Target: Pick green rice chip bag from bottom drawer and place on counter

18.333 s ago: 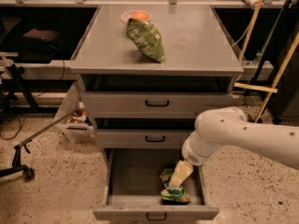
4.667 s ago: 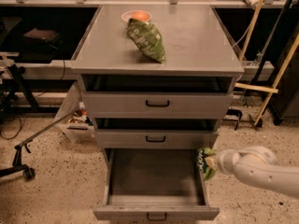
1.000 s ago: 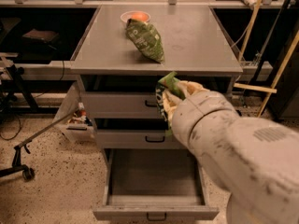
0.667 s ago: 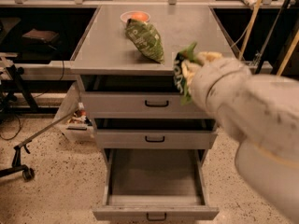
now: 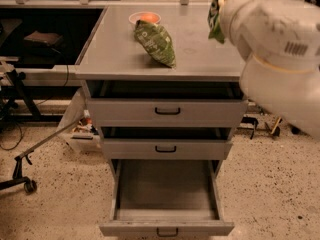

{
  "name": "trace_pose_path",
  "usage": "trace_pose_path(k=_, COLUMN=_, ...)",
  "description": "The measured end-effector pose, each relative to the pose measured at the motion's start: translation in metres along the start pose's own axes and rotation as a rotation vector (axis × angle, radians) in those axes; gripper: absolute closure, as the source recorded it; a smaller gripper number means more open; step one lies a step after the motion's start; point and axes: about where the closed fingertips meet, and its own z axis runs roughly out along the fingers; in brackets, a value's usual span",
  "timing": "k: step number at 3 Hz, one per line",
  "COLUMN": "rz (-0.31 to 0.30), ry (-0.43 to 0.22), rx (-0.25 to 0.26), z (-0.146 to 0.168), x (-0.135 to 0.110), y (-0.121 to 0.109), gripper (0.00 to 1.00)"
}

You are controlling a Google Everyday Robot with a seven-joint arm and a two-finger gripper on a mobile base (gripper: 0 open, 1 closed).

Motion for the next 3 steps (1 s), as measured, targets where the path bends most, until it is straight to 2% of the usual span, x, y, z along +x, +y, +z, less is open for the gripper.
trace_pose_path(k=1, rz=0.048, ry=-0.004, rx=0.138, z=0.048, x=-0.012, y=-0.036, gripper=1.0)
trace_pose_path(k=2, rz=0.034, ry=0.072, rx=0.172, z=0.087, x=0.016, y=-0.047, gripper=1.0)
trace_pose_path(k=3, rz=0.034, ry=0.189, rx=0.089, z=0.116, x=0.065, y=-0.026, gripper=1.0)
